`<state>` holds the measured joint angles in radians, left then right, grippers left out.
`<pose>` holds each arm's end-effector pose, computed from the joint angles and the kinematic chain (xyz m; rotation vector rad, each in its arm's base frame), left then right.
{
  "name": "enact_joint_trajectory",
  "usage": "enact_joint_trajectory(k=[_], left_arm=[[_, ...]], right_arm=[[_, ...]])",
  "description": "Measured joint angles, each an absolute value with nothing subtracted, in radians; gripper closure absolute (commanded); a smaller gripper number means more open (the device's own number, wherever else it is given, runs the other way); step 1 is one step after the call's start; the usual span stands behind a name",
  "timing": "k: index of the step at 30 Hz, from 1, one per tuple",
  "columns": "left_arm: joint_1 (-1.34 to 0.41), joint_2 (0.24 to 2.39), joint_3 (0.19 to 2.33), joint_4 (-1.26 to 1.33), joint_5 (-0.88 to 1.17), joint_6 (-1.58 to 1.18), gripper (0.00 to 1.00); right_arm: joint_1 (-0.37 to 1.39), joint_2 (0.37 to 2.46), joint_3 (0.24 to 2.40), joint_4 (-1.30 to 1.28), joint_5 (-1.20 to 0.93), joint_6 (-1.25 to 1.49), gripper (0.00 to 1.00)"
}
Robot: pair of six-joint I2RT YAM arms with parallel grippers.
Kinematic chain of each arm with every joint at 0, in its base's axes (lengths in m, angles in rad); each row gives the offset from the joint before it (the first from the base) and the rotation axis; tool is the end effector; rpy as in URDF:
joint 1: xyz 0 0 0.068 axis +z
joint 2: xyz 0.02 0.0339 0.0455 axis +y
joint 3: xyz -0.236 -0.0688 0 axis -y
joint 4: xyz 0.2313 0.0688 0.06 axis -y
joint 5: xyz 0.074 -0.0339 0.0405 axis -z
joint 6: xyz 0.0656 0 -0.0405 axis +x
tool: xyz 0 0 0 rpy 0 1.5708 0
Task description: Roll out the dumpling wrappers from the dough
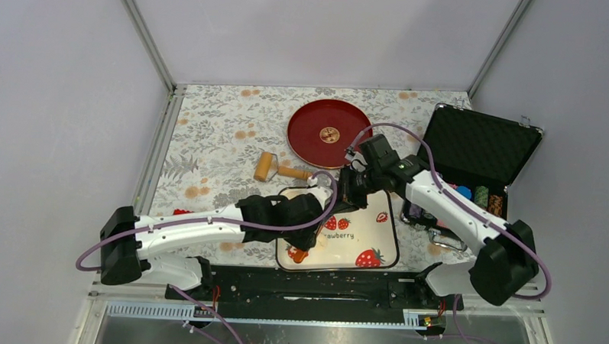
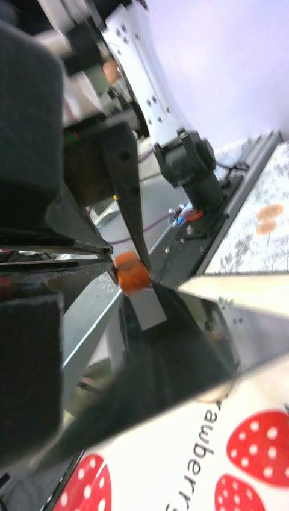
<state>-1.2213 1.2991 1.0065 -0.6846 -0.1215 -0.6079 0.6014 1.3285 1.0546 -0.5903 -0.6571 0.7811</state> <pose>0.1010 -0.2540 0.2163 0.7486 2.5261 -0.5406 0.2115 0.1938 0.2420 -0.0954 2.7087 1.3385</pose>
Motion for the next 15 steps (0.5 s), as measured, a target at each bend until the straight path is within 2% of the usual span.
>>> enact_joint_trajectory(k=[7,15], left_arm=[[-1.232,1.291,1.007,-0.682,-0.153,-0.637,1.0],[-1.235,1.252,1.002,-0.675,-0.158,-0.655,1.0]], right_arm=[[0.638,1.412,1.068,-0.668,-0.538,0.708,0.87],[0.653,1.443,1.045,-0.667,-0.507,0.686,0.87]])
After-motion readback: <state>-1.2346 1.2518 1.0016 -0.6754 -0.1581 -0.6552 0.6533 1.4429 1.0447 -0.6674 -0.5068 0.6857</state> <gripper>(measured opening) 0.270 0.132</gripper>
